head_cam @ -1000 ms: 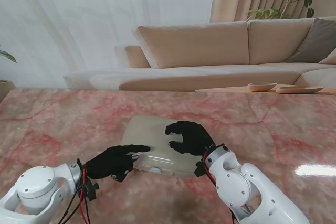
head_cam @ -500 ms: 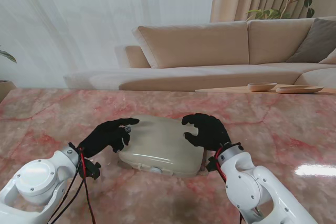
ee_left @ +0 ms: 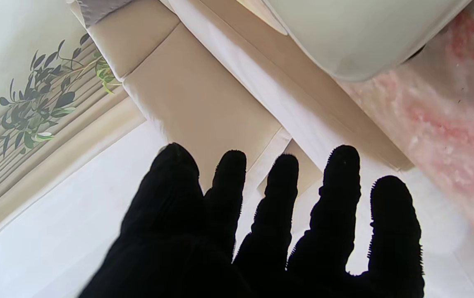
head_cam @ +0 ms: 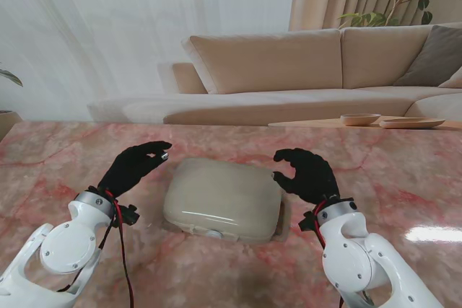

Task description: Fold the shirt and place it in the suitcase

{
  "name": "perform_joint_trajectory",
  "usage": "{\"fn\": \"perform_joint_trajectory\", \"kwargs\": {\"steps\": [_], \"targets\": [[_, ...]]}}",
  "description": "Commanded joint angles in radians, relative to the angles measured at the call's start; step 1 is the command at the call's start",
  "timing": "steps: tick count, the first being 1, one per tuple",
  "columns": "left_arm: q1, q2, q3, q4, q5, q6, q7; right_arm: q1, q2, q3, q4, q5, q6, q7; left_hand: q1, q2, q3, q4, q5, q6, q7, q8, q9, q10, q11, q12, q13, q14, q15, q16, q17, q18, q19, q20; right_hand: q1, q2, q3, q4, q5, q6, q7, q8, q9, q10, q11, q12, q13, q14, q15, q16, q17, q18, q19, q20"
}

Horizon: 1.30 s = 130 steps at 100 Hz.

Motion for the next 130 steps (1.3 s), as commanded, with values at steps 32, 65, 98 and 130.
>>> {"fn": "perform_joint_trajectory", "kwargs": {"steps": [32,65,98,130], "targets": [[-0.064,-0.023,0.037,0.086,0.099,-0.007,0.100,-0.035,-0.017,0.034,0.013,0.032,0.069,-0.042,-0.099,0.043,-0.042,-0.006,-0.054,-0.004,-0.050,0.004,-0.146,-0.002,-0.147,-0.137,-0.202,-0.074,-0.260,-0.256,-0.111,-0.109,-0.321,-0.171,-0.096,0.068,-0.112,0.009,0.012,0.000,-0.019,-0.001,-0.006,0.017,-0.057,-0.032,-0.014,0.007,-0.085,-0.046,-0.032,0.031,-0.049,-0.009],[-0.070,-0.026,0.011,0.132,0.056,-0.030,0.093,-0.069,-0.032,0.064,0.014,0.062,0.109,-0.099,-0.187,0.055,-0.042,-0.003,-0.095,-0.016,-0.083,-0.012,-0.170,-0.011,-0.191,-0.189,-0.277,-0.087,-0.301,-0.333,-0.125,-0.200,-0.428,-0.285,-0.090,0.083,-0.151,0.006,0.012,0.008,-0.023,-0.001,-0.010,0.017,-0.078,-0.048,-0.030,0.000,-0.141,-0.081,-0.042,0.042,-0.069,-0.005],[-0.063,-0.032,0.016,0.166,0.063,-0.034,0.127,-0.077,-0.043,0.055,0.048,0.089,0.110,-0.143,-0.189,0.054,-0.041,-0.003,-0.086,-0.011,-0.080,-0.009,-0.170,-0.010,-0.186,-0.192,-0.281,-0.100,-0.304,-0.345,-0.125,-0.194,-0.443,-0.305,-0.087,0.084,-0.160,0.012,0.015,0.007,-0.024,-0.001,-0.012,0.020,-0.083,-0.053,-0.030,0.001,-0.150,-0.088,-0.043,0.047,-0.076,-0.002],[-0.048,-0.035,0.015,0.159,0.058,-0.022,0.137,-0.076,-0.052,0.057,0.073,0.111,0.105,-0.178,-0.186,0.054,-0.040,-0.003,-0.078,-0.009,-0.076,-0.005,-0.164,-0.009,-0.185,-0.192,-0.277,-0.102,-0.303,-0.350,-0.126,-0.187,-0.446,-0.311,-0.088,0.083,-0.158,0.017,0.015,0.005,-0.025,-0.001,-0.010,0.022,-0.094,-0.056,-0.032,0.006,-0.157,-0.090,-0.044,0.052,-0.082,0.003]]}}
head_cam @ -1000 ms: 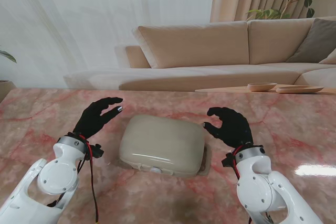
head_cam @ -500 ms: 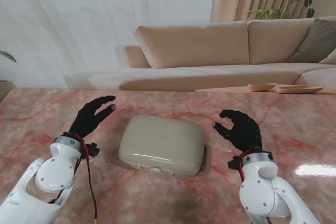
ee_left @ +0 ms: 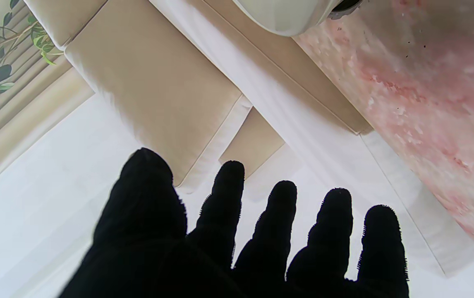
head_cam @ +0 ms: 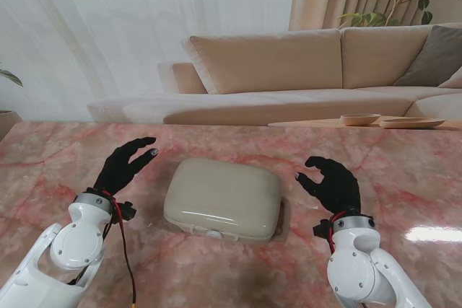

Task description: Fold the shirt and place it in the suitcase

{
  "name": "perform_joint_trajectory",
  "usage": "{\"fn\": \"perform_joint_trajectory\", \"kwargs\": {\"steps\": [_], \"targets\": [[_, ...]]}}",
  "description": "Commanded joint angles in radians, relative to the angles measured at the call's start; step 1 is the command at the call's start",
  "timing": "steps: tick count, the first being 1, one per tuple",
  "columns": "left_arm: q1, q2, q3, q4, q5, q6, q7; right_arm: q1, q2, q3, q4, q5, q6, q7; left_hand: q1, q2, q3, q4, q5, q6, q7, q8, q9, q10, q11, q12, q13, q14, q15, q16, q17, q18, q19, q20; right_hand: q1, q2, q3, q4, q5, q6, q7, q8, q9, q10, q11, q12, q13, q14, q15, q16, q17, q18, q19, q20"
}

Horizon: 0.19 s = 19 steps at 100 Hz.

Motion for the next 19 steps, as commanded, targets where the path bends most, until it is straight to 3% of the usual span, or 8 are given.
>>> {"fn": "perform_joint_trajectory", "kwargs": {"steps": [1,19], "targets": [[0.009,-0.003,0.004,-0.001,-0.002,0.010,-0.002,-0.008,-0.006,0.000,0.014,0.011,0.001,0.008,-0.027,0.034,-0.023,-0.003,-0.010,-0.009,-0.003,-0.010,-0.026,-0.016,-0.016,-0.014,-0.052,-0.054,-0.032,-0.017,-0.015,-0.022,-0.022,-0.010,-0.011,0.016,-0.019,0.017,0.014,-0.002,-0.013,-0.001,-0.009,0.011,-0.019,-0.019,-0.028,-0.009,-0.020,-0.025,-0.009,0.006,-0.010,0.004],[0.010,-0.002,0.009,-0.002,-0.012,0.022,-0.013,-0.003,-0.007,-0.004,0.027,0.023,0.002,0.008,-0.024,0.035,-0.023,-0.003,-0.005,-0.011,-0.001,-0.007,-0.022,-0.019,-0.014,-0.012,-0.046,-0.054,-0.030,-0.018,-0.016,-0.010,-0.022,-0.009,-0.008,0.019,-0.020,0.018,0.013,-0.001,-0.014,-0.001,-0.010,0.011,-0.023,-0.018,-0.030,-0.009,-0.021,-0.024,-0.011,0.006,-0.013,0.006]]}}
